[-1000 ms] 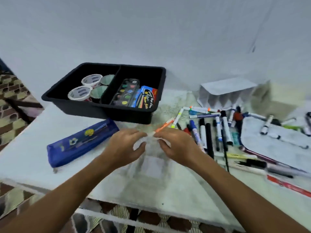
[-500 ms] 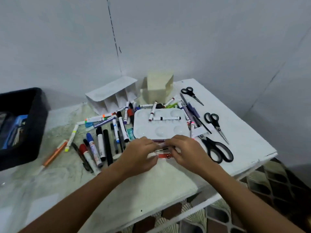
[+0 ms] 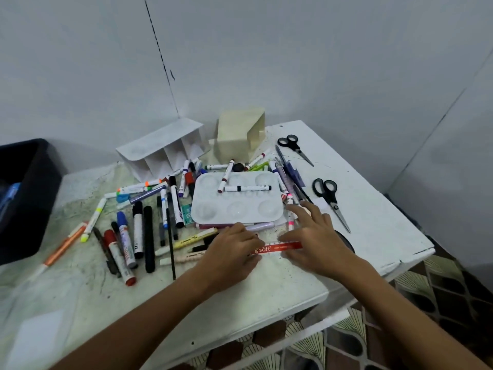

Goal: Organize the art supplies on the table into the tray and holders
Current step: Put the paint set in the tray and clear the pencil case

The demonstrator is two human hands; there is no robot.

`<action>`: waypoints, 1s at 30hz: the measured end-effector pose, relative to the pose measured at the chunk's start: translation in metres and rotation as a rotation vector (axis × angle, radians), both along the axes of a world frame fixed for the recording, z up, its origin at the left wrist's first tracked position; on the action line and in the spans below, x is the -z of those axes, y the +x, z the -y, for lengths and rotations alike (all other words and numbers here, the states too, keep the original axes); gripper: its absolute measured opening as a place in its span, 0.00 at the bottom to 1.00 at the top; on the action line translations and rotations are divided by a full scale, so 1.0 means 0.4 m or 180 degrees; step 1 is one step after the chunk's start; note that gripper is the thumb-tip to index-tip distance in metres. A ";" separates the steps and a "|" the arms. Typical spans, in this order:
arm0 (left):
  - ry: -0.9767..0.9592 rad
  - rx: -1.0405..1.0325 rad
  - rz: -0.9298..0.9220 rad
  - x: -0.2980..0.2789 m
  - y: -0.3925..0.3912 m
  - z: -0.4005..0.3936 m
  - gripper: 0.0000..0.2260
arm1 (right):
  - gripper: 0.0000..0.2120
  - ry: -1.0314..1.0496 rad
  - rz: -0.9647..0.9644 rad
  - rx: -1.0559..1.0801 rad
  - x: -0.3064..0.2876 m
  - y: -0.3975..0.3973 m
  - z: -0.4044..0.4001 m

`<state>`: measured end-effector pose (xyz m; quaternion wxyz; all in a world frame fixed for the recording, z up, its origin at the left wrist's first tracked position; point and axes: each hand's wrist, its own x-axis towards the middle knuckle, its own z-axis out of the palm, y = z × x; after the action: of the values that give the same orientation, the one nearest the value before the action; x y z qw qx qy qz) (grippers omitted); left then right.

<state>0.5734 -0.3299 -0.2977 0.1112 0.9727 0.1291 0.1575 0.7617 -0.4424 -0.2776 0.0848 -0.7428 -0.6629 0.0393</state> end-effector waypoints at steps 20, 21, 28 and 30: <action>-0.0877 -0.0557 -0.0337 -0.059 0.036 0.011 0.07 | 0.07 -0.0140 -0.0595 -0.0143 -0.016 0.040 -0.020; -0.0935 -0.0546 -0.0342 -0.064 0.038 0.011 0.05 | 0.05 -0.0068 -0.0717 -0.0146 -0.011 0.039 -0.027; -0.1934 -0.0849 -0.0221 -0.092 0.042 -0.010 0.07 | 0.11 0.0980 -0.2007 0.0001 -0.013 0.075 -0.057; -0.2323 -0.0970 -0.0243 -0.105 0.042 -0.020 0.05 | 0.06 0.1420 -0.2076 0.0341 -0.023 0.119 -0.061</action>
<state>0.5900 -0.3220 -0.2558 0.4200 0.8441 0.3236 0.0796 0.8094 -0.4178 -0.2685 0.4521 -0.6883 -0.5537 0.1237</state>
